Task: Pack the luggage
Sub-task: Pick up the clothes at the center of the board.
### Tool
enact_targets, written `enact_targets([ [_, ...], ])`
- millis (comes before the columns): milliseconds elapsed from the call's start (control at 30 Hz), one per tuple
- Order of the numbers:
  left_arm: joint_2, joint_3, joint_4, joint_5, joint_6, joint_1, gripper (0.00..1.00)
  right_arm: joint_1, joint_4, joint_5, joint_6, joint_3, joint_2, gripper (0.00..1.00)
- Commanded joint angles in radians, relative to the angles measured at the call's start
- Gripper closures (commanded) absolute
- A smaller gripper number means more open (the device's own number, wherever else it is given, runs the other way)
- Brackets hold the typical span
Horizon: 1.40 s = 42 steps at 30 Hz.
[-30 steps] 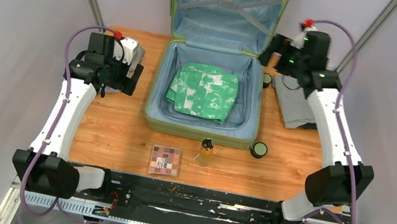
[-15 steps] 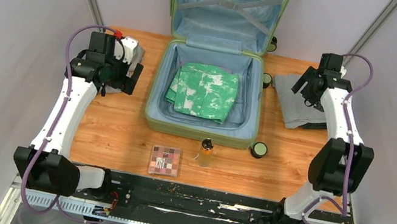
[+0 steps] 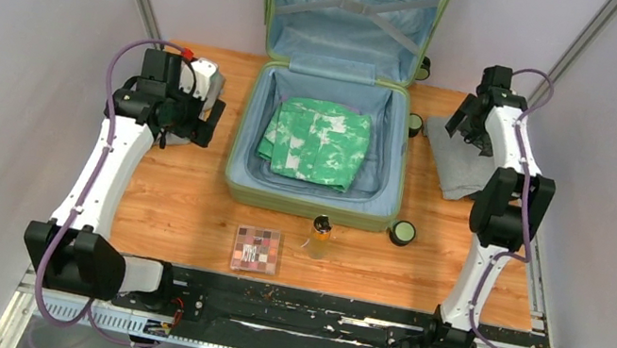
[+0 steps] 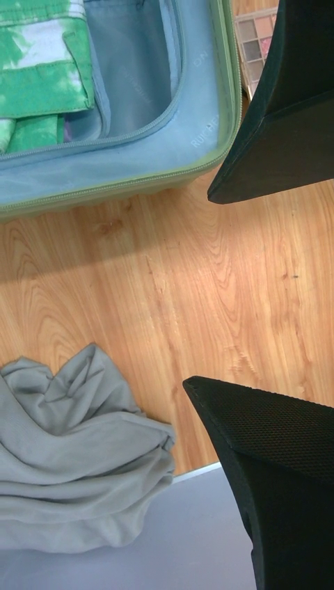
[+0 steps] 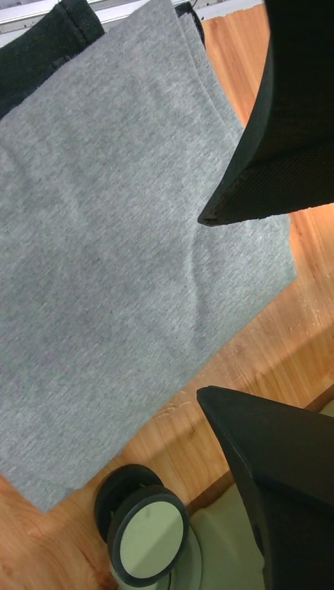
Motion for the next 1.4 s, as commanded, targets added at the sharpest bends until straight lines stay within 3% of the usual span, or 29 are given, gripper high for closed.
enact_targets([
  [0,0.031,-0.023,0.033,0.079,0.0,0.006,0.0,-0.04,-0.048,-0.04,0.017,0.003,-0.031,0.1],
  [267,0.111,-0.006,0.061,0.162,0.005,0.006,0.0,-0.141,-0.002,-0.158,0.076,-0.096,-0.053,0.0],
  [567,0.164,0.019,0.092,0.195,0.017,0.006,0.0,-0.19,0.041,-0.145,0.059,-0.153,-0.026,0.0],
  [967,0.161,0.011,0.092,0.185,0.011,0.006,0.0,-0.128,0.038,-0.261,0.033,-0.185,0.073,0.01],
  [1367,0.154,0.005,0.092,0.175,-0.013,0.006,0.0,-0.081,0.18,-0.41,0.112,-0.451,-0.116,0.01],
])
